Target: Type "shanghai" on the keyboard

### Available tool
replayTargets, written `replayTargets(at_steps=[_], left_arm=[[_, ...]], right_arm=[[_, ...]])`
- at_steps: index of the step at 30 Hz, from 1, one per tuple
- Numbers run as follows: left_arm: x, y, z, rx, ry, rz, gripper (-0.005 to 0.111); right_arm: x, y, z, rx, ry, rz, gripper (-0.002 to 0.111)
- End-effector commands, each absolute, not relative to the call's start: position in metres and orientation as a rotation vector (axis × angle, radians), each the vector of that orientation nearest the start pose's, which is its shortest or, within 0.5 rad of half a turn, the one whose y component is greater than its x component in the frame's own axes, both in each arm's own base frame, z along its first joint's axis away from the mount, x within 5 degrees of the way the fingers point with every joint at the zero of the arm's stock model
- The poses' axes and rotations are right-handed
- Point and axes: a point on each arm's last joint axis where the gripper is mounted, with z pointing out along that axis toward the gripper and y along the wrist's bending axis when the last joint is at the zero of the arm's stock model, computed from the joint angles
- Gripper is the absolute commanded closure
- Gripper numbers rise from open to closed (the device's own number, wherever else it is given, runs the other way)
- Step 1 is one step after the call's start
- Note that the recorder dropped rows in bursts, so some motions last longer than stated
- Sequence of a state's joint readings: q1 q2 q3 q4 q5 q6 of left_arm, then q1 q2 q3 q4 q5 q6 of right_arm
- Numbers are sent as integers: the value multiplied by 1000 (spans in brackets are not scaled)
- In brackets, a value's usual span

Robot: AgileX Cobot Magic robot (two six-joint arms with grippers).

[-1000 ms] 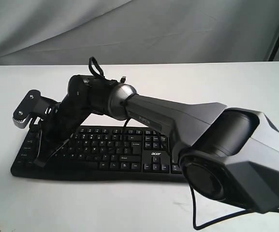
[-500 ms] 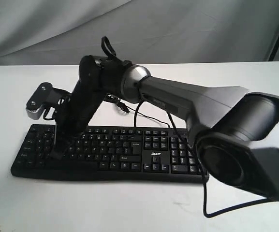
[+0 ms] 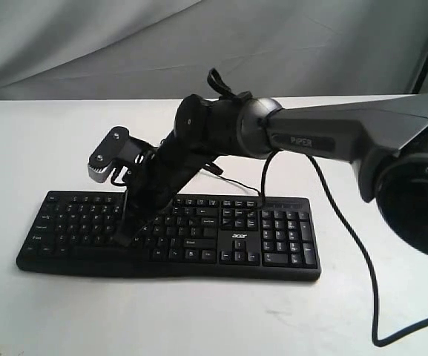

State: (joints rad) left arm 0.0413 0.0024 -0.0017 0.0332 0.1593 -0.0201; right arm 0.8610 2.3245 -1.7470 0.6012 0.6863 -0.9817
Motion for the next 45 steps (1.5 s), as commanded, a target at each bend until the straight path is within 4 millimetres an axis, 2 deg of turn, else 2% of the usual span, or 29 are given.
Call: replayTargets(at_steps=[1,10,22,25,30,33,38,45], left_arm=[[56,2,199,-24,1637,39,107],[56,2,199,-24,1637,39,107],[56,2,199,-24,1637,39,107],[56,2,199,-24,1637,39,107],[56,2,199,-24,1637,39,107],[56,2,199,-24,1637,39,107],[56,2,199,-24,1637,39,107],[56,2,199,-24,1637,39,107]], right_arm=[[297,396,136,-1740,1956,639,108],[297,399,136,-1735,1931,644,108],[294,401,110,-1750,1988,684,108],[294,401,112,-1753,1982,681,108],[292,405,129,-1734,1924,662,108],[291,412,136,-1722,1888,657,108],[286,437,147,-1728,1805,676,108],[282,473,142,-1759,1784,637,108]])
